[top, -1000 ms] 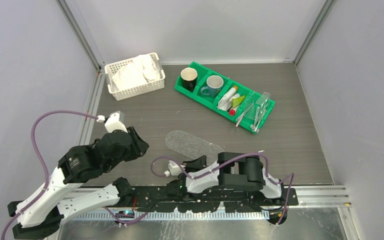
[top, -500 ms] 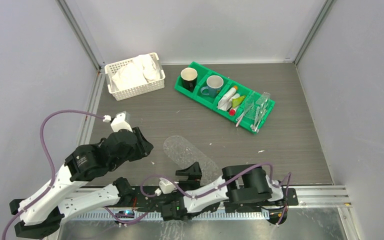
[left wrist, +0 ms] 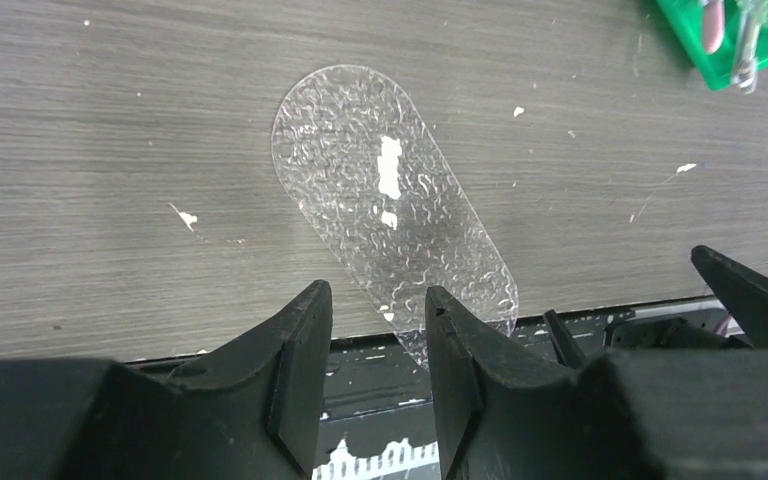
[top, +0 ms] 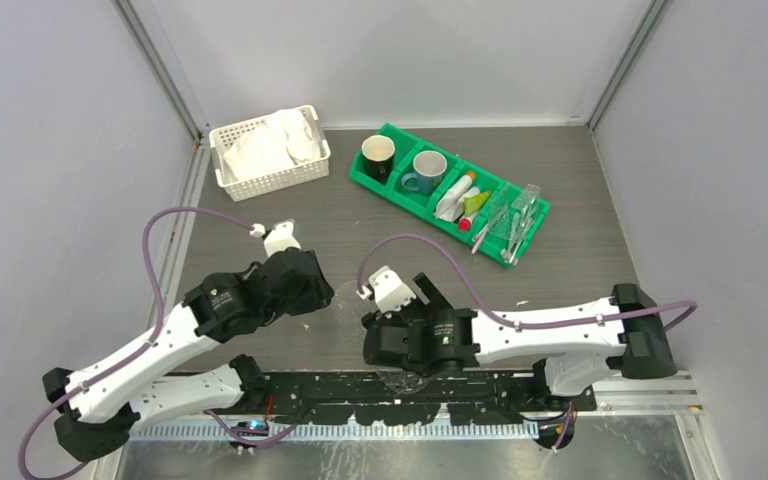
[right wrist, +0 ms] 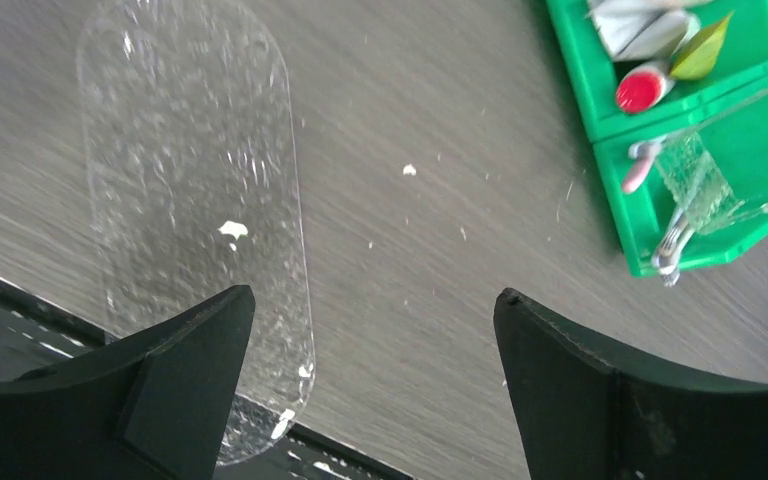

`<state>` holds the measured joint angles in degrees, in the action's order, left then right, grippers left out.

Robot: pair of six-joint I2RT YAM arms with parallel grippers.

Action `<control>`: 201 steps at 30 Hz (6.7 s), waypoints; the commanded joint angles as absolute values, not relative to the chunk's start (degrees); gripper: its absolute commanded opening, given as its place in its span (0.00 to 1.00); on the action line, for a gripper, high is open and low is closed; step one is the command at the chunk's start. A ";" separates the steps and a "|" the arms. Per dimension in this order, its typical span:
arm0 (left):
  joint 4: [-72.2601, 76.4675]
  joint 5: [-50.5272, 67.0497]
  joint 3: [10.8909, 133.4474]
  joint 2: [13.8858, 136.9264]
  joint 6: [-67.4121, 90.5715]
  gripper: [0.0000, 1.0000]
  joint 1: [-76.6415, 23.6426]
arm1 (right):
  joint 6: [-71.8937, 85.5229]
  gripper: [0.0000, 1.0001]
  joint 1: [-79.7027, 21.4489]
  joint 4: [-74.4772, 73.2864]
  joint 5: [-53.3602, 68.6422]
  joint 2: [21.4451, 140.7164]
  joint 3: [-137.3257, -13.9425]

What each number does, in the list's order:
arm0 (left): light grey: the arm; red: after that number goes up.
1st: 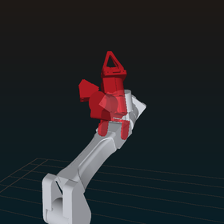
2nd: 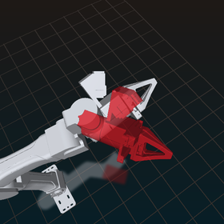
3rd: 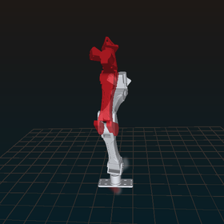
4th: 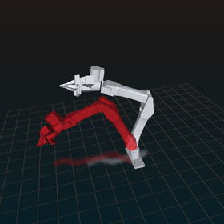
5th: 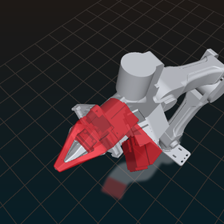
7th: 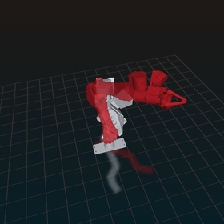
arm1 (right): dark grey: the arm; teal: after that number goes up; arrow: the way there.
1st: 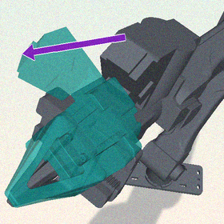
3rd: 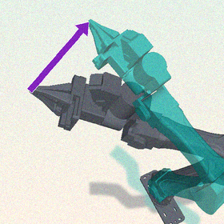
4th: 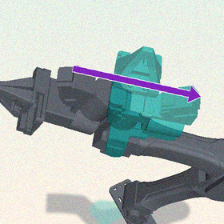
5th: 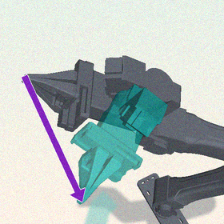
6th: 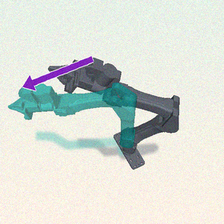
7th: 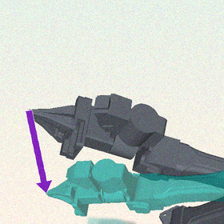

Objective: Prepare toiletry sets of a toothbrush and toothpaste on the tray

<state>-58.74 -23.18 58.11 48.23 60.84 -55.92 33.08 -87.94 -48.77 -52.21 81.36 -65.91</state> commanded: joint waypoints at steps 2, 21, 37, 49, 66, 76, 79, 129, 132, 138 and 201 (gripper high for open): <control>-53.22 -22.06 55.69 47.91 60.78 0.41 -56.13 | 38.64 0.85 -88.70 -50.58 -46.15 86.82 -62.37; -35.61 -13.56 57.98 69.46 44.95 0.36 -46.41 | 44.95 0.07 -100.78 -19.61 -25.04 94.30 -55.76; -27.80 -2.24 58.93 86.19 41.55 0.45 -40.34 | 56.55 0.09 -96.02 -32.65 -31.54 94.91 -49.89; -27.61 -2.70 57.31 86.05 41.40 0.44 -40.04 | 53.77 0.07 -84.97 -31.73 -31.58 91.87 -46.03; -26.31 -2.44 56.61 87.75 41.85 0.43 -39.02 | 52.81 0.06 -77.40 -30.90 -30.35 90.24 -43.52; -33.62 -3.16 68.63 83.44 38.31 0.46 -34.37 | 54.07 0.34 -82.17 -45.06 -41.66 68.57 -50.73; -35.24 1.21 78.37 88.95 36.40 0.52 -28.44 | 52.79 0.42 -75.03 -51.22 -45.60 62.96 -52.91; -13.59 2.27 113.46 136.55 20.43 0.42 -16.87 | 39.67 0.46 -36.51 -42.16 -35.96 51.59 -49.26; -11.46 3.82 112.13 136.97 21.05 0.34 -16.87 | 39.55 0.45 -36.50 -41.25 -35.08 51.60 -48.65; -10.68 3.75 109.02 135.92 22.59 0.07 -16.87 | 39.32 0.44 -36.43 -40.83 -33.69 51.15 -48.13; -34.00 -1.52 68.02 87.07 47.59 0.44 -19.60 | 21.18 0.51 -31.41 -49.49 -7.73 112.90 -105.91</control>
